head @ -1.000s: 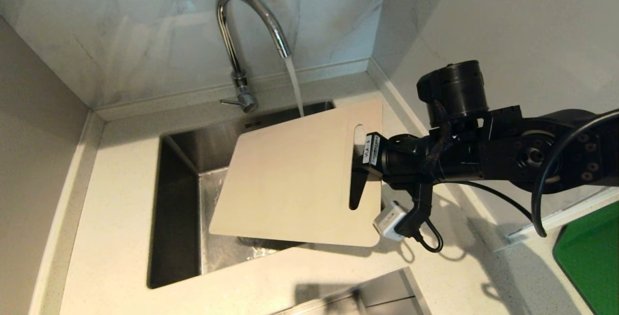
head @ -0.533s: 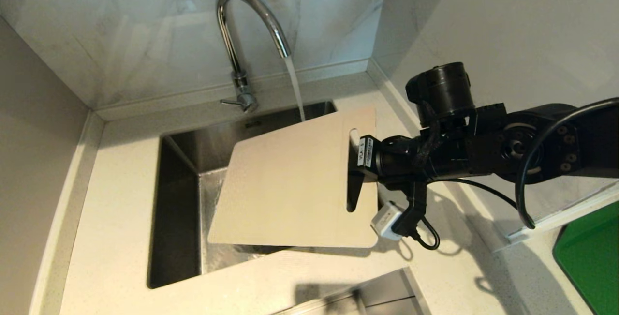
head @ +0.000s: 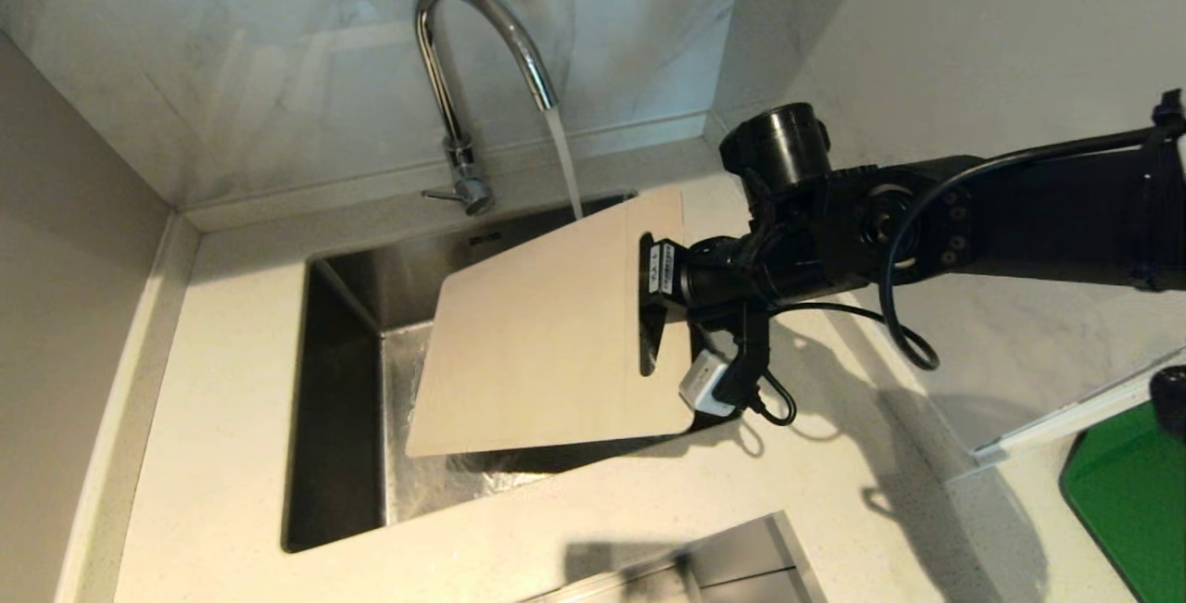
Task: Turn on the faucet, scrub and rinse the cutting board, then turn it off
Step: Scrub the cutting board underwater
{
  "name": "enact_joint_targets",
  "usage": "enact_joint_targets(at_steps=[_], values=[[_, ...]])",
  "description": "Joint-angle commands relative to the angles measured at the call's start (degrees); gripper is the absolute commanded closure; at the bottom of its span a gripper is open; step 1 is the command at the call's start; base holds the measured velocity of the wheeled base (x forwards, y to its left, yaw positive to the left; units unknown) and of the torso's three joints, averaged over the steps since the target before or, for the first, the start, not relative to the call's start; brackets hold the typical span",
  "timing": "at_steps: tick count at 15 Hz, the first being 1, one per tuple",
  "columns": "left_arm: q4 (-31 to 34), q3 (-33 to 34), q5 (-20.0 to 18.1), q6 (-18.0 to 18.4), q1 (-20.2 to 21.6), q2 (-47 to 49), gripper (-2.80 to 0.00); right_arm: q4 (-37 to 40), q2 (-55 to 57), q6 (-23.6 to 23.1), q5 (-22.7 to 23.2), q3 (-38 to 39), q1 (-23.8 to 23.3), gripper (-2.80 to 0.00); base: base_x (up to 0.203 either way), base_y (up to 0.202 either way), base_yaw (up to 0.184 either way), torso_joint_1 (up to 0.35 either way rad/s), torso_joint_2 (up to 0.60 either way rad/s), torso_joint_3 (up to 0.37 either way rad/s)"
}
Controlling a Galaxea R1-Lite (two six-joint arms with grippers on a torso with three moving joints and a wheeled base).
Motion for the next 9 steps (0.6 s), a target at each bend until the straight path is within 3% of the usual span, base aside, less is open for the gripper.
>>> enact_joint_targets(at_steps=[1, 9], values=[[0.0, 0.2, 0.0, 0.0, 0.0, 0.0, 0.00, 0.7, 4.3, -1.1, 0.2, -3.1, 0.1, 0.00, 0.000, 0.000, 0.000, 0.000, 0.00, 0.000], [0.0, 0.2, 0.0, 0.0, 0.0, 0.0, 0.00, 2.8, 9.2, -3.8, -0.6, -11.2, -1.0, 0.00, 0.000, 0.000, 0.000, 0.000, 0.00, 0.000]])
